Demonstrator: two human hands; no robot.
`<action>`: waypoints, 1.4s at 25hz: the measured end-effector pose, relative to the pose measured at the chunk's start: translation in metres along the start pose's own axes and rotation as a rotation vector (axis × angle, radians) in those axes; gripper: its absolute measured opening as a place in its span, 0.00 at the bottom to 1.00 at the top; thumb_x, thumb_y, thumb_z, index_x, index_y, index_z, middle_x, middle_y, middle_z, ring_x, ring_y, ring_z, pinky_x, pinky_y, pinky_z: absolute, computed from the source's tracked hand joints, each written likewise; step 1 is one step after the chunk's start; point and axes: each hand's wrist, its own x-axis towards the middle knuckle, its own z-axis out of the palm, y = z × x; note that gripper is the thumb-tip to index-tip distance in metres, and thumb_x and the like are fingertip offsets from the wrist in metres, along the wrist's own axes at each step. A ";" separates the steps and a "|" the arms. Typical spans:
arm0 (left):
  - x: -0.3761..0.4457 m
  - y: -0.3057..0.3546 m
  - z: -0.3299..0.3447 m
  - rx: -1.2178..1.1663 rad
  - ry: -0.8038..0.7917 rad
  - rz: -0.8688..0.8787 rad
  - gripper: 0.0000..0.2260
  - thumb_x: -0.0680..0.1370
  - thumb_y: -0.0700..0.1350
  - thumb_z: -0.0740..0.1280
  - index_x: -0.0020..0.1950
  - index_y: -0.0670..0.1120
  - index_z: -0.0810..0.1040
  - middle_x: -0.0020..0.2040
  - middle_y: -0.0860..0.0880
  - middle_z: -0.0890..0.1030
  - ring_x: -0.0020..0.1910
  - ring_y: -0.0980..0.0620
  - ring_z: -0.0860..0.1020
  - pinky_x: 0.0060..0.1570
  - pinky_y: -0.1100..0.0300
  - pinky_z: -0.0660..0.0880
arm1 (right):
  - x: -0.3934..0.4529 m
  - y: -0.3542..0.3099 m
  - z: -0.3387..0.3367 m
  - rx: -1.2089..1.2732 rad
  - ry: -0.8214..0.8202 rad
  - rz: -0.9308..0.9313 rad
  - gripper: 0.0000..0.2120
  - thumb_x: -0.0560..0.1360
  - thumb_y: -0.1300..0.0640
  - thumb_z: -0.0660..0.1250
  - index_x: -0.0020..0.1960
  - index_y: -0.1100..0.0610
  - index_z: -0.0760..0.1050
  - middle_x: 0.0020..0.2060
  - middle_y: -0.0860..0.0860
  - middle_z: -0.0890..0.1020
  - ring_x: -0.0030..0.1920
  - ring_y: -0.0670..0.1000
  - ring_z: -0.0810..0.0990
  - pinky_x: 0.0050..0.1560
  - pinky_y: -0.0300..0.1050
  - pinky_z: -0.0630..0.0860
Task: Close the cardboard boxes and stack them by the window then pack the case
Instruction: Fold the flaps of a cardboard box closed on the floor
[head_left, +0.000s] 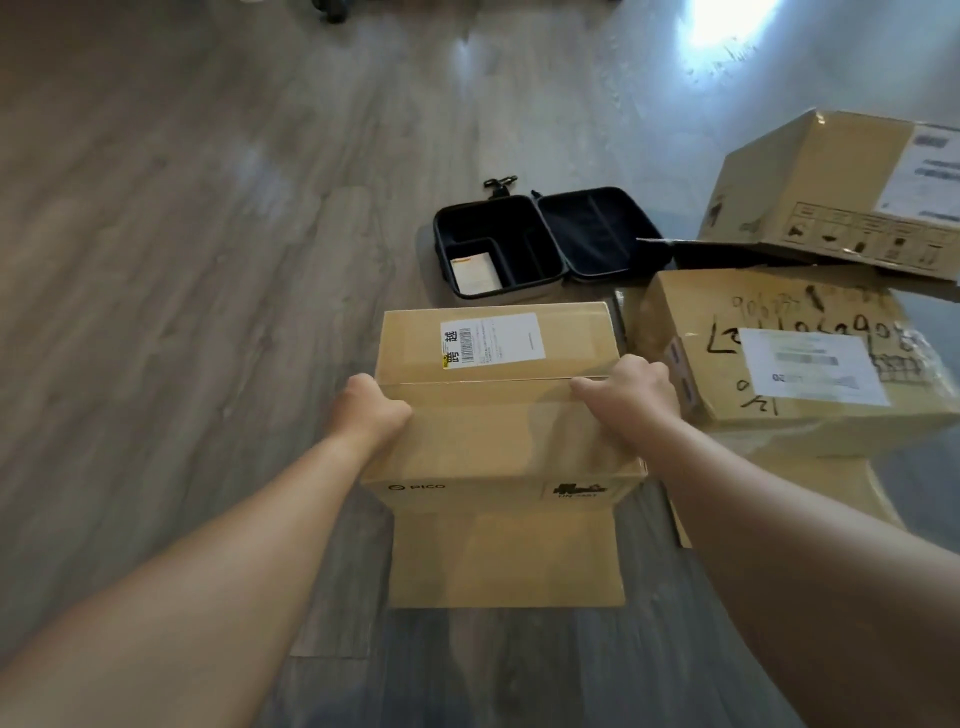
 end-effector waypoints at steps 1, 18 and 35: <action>0.001 -0.008 -0.007 0.016 0.030 0.002 0.11 0.71 0.44 0.70 0.51 0.43 0.79 0.47 0.45 0.82 0.47 0.43 0.80 0.47 0.51 0.79 | 0.001 -0.007 0.005 -0.007 -0.023 -0.021 0.30 0.72 0.35 0.69 0.63 0.56 0.71 0.61 0.57 0.71 0.54 0.59 0.76 0.49 0.52 0.77; 0.010 -0.087 -0.095 -0.222 0.468 0.026 0.23 0.64 0.43 0.81 0.55 0.45 0.77 0.50 0.46 0.83 0.49 0.44 0.81 0.43 0.53 0.75 | -0.024 -0.114 0.024 0.600 0.022 -0.589 0.30 0.72 0.39 0.70 0.71 0.42 0.67 0.56 0.51 0.78 0.55 0.52 0.79 0.57 0.57 0.79; -0.007 -0.094 -0.132 -0.778 0.225 -0.270 0.24 0.67 0.70 0.61 0.50 0.55 0.81 0.49 0.50 0.83 0.47 0.42 0.83 0.38 0.40 0.82 | -0.041 -0.149 0.042 0.630 -0.040 -0.515 0.16 0.74 0.37 0.62 0.54 0.44 0.79 0.45 0.44 0.83 0.49 0.49 0.81 0.42 0.47 0.75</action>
